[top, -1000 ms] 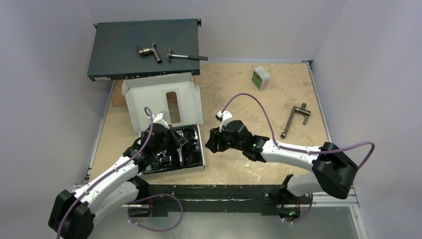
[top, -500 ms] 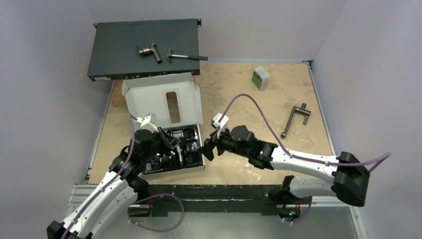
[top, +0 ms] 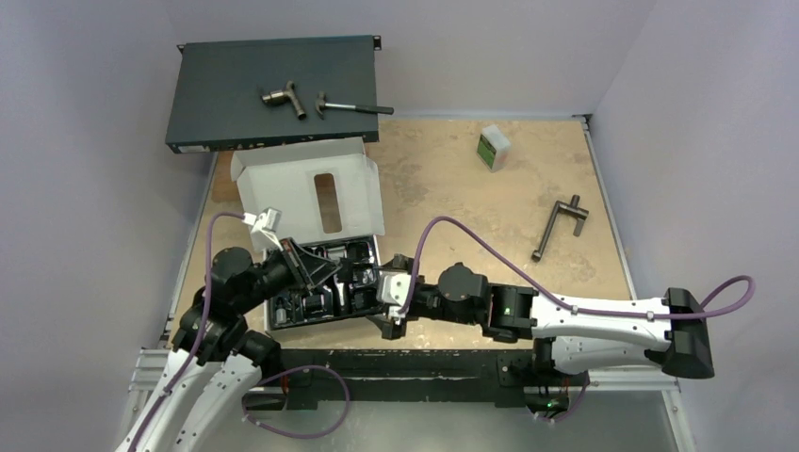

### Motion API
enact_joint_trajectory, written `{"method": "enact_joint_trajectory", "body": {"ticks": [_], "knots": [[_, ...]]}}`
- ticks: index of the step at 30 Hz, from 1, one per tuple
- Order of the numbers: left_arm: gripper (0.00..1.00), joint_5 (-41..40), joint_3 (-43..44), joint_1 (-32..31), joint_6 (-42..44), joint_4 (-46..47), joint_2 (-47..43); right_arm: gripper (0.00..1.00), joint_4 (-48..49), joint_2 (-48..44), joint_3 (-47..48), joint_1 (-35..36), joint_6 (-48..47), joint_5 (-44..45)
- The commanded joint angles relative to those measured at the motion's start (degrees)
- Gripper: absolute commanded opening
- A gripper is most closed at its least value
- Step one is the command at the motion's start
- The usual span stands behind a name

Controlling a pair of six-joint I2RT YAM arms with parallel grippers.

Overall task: Sort the hair-cutting tools
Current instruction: Adjust the haircut tool.

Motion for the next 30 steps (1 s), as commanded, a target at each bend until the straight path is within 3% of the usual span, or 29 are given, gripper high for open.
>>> {"method": "enact_joint_trajectory", "body": {"ticks": [1,8,21,30], "knots": [[0.00,6.8,3.7,0.6,2.3,-1.3,1.2,0.89,-3.0,-1.1,3.9,2.9,-8.3,4.5],[0.00,9.6,5.8,0.5,4.2,-1.0,3.0,0.89,-0.9,3.3,6.5,3.4,-9.1,7.7],[0.00,8.9,3.8,0.6,6.0,-0.2,0.2,0.90,5.0,8.4,9.7,2.7,-4.1,5.6],[0.00,8.9,2.7,0.5,5.6,0.6,-0.2,0.84,4.3,10.9,12.0,1.6,-4.9,6.1]]}}
